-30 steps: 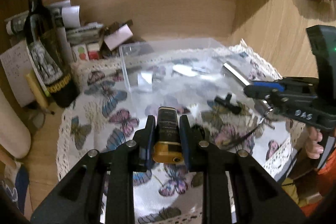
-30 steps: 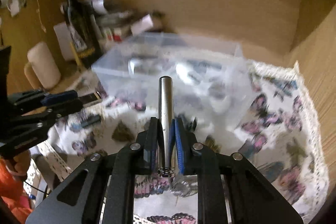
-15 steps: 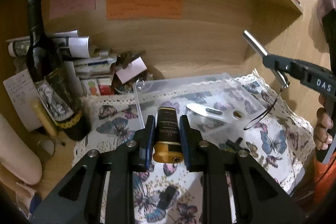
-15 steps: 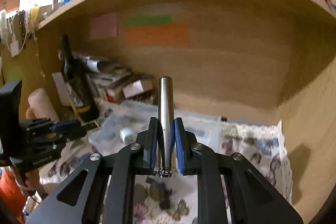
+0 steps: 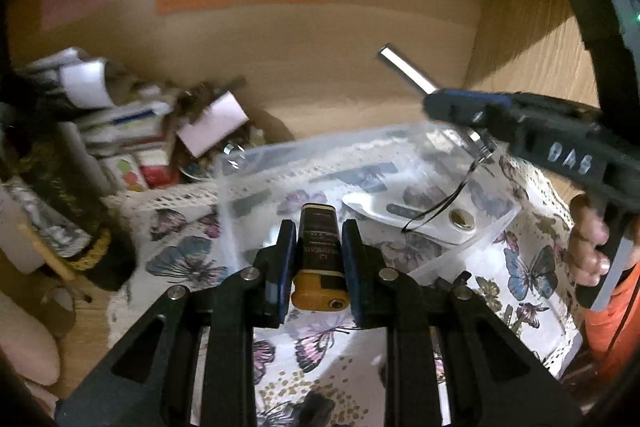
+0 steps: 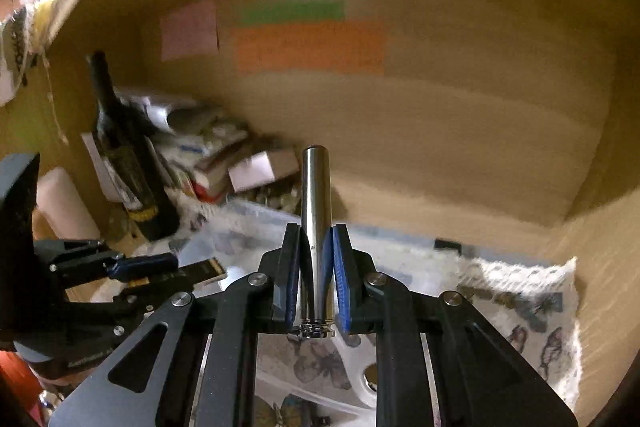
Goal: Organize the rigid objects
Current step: 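Lower the cylinder and rod into the clear box and open both tools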
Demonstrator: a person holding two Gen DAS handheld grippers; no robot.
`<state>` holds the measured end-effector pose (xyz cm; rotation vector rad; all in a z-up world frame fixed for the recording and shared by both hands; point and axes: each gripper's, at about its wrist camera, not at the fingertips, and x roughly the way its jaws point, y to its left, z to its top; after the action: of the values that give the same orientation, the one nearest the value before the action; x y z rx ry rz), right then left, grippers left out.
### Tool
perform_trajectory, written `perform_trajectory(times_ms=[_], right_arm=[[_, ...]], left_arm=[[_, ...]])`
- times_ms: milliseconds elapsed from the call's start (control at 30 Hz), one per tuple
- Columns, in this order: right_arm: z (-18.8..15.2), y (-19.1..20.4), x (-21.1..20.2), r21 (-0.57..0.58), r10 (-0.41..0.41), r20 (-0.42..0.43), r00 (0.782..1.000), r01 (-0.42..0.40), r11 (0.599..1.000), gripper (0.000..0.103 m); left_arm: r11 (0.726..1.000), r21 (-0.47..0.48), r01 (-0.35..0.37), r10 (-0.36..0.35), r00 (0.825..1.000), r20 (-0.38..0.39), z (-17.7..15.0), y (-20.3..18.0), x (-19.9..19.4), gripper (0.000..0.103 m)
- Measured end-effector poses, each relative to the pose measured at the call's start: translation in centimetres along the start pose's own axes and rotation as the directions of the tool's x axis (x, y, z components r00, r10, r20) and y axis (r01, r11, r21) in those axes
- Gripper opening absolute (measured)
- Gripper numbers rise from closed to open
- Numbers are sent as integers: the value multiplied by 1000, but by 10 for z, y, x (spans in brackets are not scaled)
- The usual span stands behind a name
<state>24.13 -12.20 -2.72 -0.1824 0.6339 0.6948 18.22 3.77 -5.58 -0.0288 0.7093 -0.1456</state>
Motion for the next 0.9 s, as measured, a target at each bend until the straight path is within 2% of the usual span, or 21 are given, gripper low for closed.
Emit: perform_trajectory(times_ms=[167,333,500,667,833,900], right_arm=[[-22,1,32,-30,5,-122,992,-9,999,14],[-37,4,51,-56,23,-204,979,-35,998,14],[-43,3,60,-31,55,-254,966,-65,997,14],[-41,2,46,-28,20,-226,974,-27,999,15],[-35,7,13,-35,-17,-141,990,12,999,35],[-33,9,-3,-33,-26,-102,994,23,999,41]], left_arm=[[1000,22,11,-10,998,-55,-3,-9,24,23],[999,32,4,-2,996,-85,-6,-16,39,23],[997,58,-44,48,996,-69,-8,-20,38,23],[998,53,-44,46,998,-35,-5,-20,24,23],[998,32,-51,51,999,6,-2,-16,3,31],[998,21,-56,55,998,29,-3,-14,-10,39]])
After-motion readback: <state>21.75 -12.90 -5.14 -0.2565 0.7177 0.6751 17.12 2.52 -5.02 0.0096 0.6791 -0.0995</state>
